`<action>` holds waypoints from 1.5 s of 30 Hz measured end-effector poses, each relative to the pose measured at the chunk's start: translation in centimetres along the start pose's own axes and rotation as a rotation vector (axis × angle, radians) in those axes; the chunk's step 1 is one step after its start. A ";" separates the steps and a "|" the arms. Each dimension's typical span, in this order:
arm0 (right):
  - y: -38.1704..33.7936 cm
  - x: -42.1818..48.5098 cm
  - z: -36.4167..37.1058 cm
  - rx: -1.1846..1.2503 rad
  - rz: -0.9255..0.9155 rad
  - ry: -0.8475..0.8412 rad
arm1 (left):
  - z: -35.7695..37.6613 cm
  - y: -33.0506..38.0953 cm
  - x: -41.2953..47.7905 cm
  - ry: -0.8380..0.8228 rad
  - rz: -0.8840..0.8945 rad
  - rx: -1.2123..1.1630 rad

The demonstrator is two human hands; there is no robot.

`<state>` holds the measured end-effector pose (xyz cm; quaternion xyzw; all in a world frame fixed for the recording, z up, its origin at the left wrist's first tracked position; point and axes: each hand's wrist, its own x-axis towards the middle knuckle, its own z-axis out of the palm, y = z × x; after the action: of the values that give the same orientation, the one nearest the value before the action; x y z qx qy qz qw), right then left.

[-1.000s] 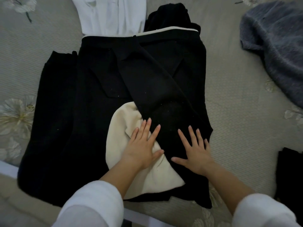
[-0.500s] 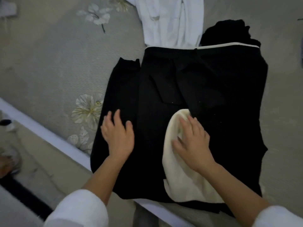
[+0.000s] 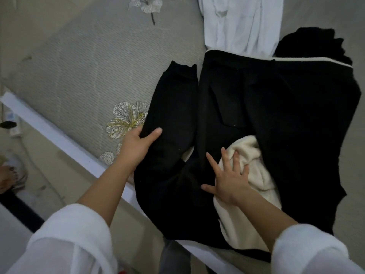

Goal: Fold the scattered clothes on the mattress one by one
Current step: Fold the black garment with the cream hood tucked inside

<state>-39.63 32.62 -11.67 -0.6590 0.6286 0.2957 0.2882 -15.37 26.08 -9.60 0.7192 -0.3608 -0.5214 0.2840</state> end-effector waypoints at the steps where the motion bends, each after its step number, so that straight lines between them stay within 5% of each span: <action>1: 0.0 0.0 -0.1 -0.004 0.001 -0.005 | -0.8 0.1 -0.1 0.044 0.036 -0.078; 4: -0.4 0.1 -0.5 -0.026 0.007 -0.021 | -4.1 -0.2 -0.7 0.238 0.098 -0.341; 7: -1.1 0.4 -1.0 -0.069 0.020 -0.030 | -6.6 -3.1 -2.0 0.393 0.061 -0.359; 14: -1.0 0.3 -1.3 -0.070 0.003 -0.005 | -6.6 -7.4 -1.9 0.210 -0.336 -0.719; 22: 1.7 -1.4 0.2 0.083 -0.001 0.106 | -9.5 -2.7 -1.5 0.425 -0.007 -0.739; 28: 2.0 -1.4 0.2 0.061 0.020 0.059 | -9.0 -6.9 -1.8 0.520 -0.247 -0.829; 34: 2.2 -1.2 0.7 0.083 -0.001 0.087 | -4.9 0.3 -5.2 0.559 0.137 -0.289; 38: 3.2 -1.6 0.8 0.355 -0.101 0.242 | -0.8 5.3 -7.9 0.477 0.370 -0.065; 41: 4.4 -2.9 0.2 0.726 -0.141 0.560 | 4.5 7.7 -9.5 0.320 0.594 0.085; 45: 7.4 -3.9 -0.8 1.194 0.114 0.799 | 13.7 7.0 -11.1 -0.135 0.769 0.636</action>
<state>-47.16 34.26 -8.23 -0.4130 0.7738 -0.3476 0.3315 -32.24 30.65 -2.05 0.5499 -0.7584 -0.2884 0.1984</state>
